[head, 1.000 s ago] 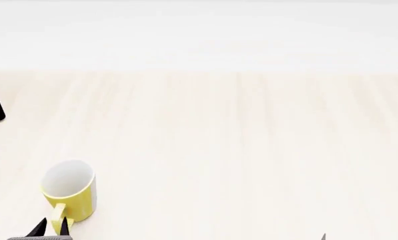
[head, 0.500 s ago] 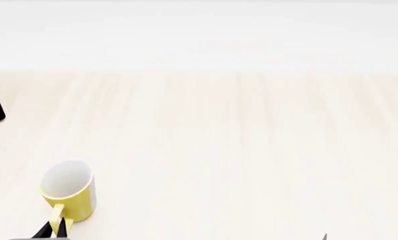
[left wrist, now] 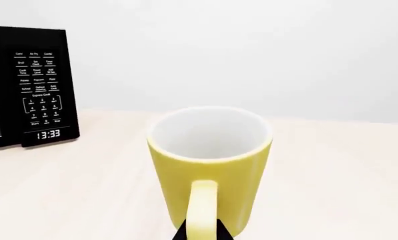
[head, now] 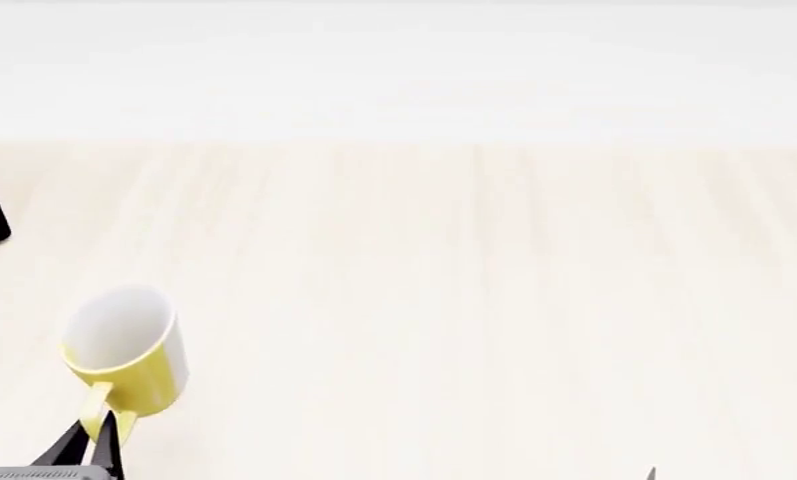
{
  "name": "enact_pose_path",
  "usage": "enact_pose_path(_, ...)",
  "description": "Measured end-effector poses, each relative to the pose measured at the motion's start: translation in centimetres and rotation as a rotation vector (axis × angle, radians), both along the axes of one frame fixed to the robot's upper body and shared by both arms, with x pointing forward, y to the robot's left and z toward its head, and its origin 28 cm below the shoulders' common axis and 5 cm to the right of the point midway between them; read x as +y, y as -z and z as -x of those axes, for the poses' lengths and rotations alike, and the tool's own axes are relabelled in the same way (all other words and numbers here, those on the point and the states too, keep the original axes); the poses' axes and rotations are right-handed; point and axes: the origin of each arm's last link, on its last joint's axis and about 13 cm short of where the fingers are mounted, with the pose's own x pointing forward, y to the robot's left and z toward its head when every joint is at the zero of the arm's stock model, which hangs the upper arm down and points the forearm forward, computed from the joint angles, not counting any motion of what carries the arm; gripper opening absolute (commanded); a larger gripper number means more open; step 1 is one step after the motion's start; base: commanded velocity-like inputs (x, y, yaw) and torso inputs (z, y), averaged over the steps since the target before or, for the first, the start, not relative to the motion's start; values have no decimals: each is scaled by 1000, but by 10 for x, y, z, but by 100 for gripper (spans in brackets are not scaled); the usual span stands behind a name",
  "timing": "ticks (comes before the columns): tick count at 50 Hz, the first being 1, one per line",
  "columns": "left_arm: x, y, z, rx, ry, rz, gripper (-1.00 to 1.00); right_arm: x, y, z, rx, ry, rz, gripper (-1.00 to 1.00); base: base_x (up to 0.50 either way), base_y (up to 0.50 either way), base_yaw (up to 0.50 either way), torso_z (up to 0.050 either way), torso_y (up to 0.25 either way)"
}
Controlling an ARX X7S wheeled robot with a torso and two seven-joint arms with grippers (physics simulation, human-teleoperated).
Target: Put the yellow and white mug to the front of the white mug.
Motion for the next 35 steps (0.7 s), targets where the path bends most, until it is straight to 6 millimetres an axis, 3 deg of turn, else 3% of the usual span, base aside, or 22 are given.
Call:
enact_pose_path(13,4,-16,-23,-25,168,15,-100,0,0,0,1,-3,0,100,0,0,0,0,0)
enact_pose_path(25,15,-31,-85,38,554,38,-100,-1,1,-1,4,-1,-1,100,0,0,0,0,1)
enact_pose_path(35,47,-67,-141,111,839,118,-100,-3,2,0,9,11,-4,100,0,0,0,0,0)
